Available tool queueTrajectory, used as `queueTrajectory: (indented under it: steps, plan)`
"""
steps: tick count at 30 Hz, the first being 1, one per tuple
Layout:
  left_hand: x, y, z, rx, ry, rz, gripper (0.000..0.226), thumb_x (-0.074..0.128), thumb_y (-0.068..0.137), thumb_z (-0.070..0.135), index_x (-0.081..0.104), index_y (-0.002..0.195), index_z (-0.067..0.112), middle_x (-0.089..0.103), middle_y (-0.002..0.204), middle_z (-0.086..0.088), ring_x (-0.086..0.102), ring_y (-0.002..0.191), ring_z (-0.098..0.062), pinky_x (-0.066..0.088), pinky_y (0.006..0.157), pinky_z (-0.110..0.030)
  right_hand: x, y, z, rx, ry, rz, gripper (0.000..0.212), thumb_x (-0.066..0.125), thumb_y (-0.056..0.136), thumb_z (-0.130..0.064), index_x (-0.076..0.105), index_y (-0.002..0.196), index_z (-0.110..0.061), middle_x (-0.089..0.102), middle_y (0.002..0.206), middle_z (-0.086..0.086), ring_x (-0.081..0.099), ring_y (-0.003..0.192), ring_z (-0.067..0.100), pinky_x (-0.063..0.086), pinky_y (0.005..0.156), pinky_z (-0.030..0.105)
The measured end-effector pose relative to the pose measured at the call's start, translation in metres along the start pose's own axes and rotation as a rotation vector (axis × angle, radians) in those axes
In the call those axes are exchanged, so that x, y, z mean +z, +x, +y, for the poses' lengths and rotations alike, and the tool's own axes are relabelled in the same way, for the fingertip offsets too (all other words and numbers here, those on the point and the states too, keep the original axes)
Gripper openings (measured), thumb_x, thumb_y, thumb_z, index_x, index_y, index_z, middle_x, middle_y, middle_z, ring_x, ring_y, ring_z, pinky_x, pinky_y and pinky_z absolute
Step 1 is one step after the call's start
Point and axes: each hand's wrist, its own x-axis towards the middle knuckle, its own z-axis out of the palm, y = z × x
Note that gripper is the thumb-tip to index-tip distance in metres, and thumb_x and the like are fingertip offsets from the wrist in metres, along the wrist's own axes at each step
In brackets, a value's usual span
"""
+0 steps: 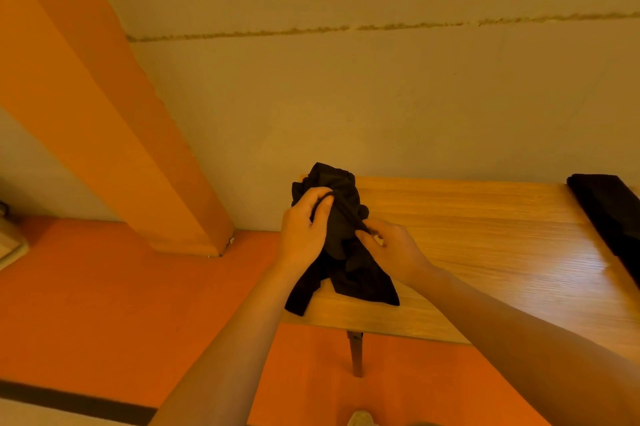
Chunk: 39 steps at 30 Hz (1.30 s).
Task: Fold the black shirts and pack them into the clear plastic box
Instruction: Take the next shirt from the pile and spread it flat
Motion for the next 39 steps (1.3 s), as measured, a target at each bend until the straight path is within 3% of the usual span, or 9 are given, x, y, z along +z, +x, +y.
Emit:
queueTrajectory:
  steps: [3, 6, 12, 15, 22, 26, 31, 35, 39]
  plan:
    - [-0.002, 0.001, -0.01, -0.073, 0.023, 0.003, 0.024, 0.043, 0.102, 0.019, 0.059, 0.12, 0.015, 0.062, 0.107, 0.007, 0.059, 0.102, -0.007, 0.051, 0.086, -0.02, -0.003, 0.002, 0.009, 0.083, 0.041, 0.019, 0.023, 0.05, 0.099, -0.022, 0.061, 0.118, -0.015, 0.062, 0.103, -0.003, 0.057, 0.095, 0.01, 0.042, 0.07, 0.009]
    - [-0.003, -0.003, -0.013, -0.117, 0.129, -0.03, 0.024, 0.041, 0.103, 0.021, 0.055, 0.123, 0.019, 0.058, 0.109, 0.007, 0.059, 0.101, -0.009, 0.046, 0.075, -0.008, -0.003, 0.005, 0.009, 0.1, 0.099, 0.051, 0.021, 0.048, 0.1, -0.024, 0.059, 0.116, -0.018, 0.065, 0.101, 0.001, 0.061, 0.094, 0.017, 0.048, 0.075, 0.023]
    - [0.0, -0.01, -0.004, -0.095, 0.126, -0.45, 0.027, 0.065, 0.089, 0.038, 0.066, 0.114, 0.028, 0.064, 0.103, 0.021, 0.059, 0.092, 0.008, 0.048, 0.076, -0.011, -0.007, 0.005, -0.007, -0.09, -0.034, 0.016, 0.023, 0.049, 0.099, -0.02, 0.06, 0.119, -0.019, 0.065, 0.103, -0.003, 0.061, 0.095, 0.01, 0.052, 0.081, 0.023]
    - [-0.004, -0.006, -0.003, -0.118, 0.197, -0.386, 0.014, 0.063, 0.092, 0.03, 0.071, 0.086, 0.02, 0.064, 0.074, 0.006, 0.059, 0.066, -0.007, 0.046, 0.061, -0.029, -0.011, 0.003, -0.006, -0.073, -0.093, 0.038, 0.023, 0.053, 0.097, -0.026, 0.061, 0.118, -0.021, 0.066, 0.103, -0.003, 0.062, 0.091, 0.012, 0.054, 0.079, 0.03]
    - [-0.03, 0.006, 0.039, -0.118, -0.127, -0.01, 0.017, 0.055, 0.096, 0.015, 0.07, 0.098, 0.021, 0.069, 0.091, 0.008, 0.065, 0.089, -0.005, 0.051, 0.077, -0.017, -0.013, -0.004, 0.012, 0.016, -0.079, -0.107, 0.023, 0.059, 0.094, -0.027, 0.063, 0.114, -0.016, 0.067, 0.102, 0.003, 0.063, 0.093, 0.018, 0.055, 0.078, 0.032]
    - [-0.049, 0.015, 0.048, -0.084, -0.083, 0.035, 0.017, 0.054, 0.096, 0.017, 0.07, 0.1, 0.015, 0.069, 0.092, 0.006, 0.064, 0.088, -0.006, 0.049, 0.074, -0.014, -0.008, -0.001, 0.025, 0.101, -0.076, 0.03, 0.02, 0.053, 0.098, -0.022, 0.061, 0.114, -0.015, 0.063, 0.105, 0.001, 0.056, 0.093, 0.011, 0.042, 0.067, 0.012]
    - [-0.058, 0.012, 0.026, -0.172, 0.201, 0.111, 0.025, 0.057, 0.095, 0.032, 0.061, 0.118, 0.024, 0.058, 0.105, 0.018, 0.056, 0.103, -0.006, 0.043, 0.077, -0.02, -0.026, 0.007, 0.009, 0.159, 0.19, 0.243, 0.022, 0.044, 0.101, -0.015, 0.059, 0.116, -0.012, 0.06, 0.092, -0.003, 0.056, 0.084, 0.008, 0.041, 0.064, 0.013]
    - [-0.051, 0.001, 0.024, -0.19, 0.201, -0.185, 0.055, 0.07, 0.086, 0.035, 0.045, 0.135, 0.032, 0.048, 0.119, 0.026, 0.049, 0.103, 0.007, 0.043, 0.078, -0.007, -0.037, 0.009, -0.016, 0.018, 0.177, 0.204, 0.019, 0.045, 0.1, -0.012, 0.06, 0.109, -0.018, 0.062, 0.094, -0.004, 0.059, 0.088, 0.008, 0.046, 0.069, 0.013]
    - [-0.028, -0.001, 0.024, -0.157, 0.181, -0.406, 0.046, 0.072, 0.083, 0.035, 0.059, 0.127, 0.031, 0.062, 0.123, 0.011, 0.059, 0.109, -0.006, 0.052, 0.093, -0.03, -0.033, 0.009, -0.039, -0.15, 0.052, 0.028, 0.018, 0.052, 0.097, -0.014, 0.066, 0.108, -0.018, 0.067, 0.097, -0.003, 0.062, 0.091, 0.01, 0.052, 0.079, 0.024]
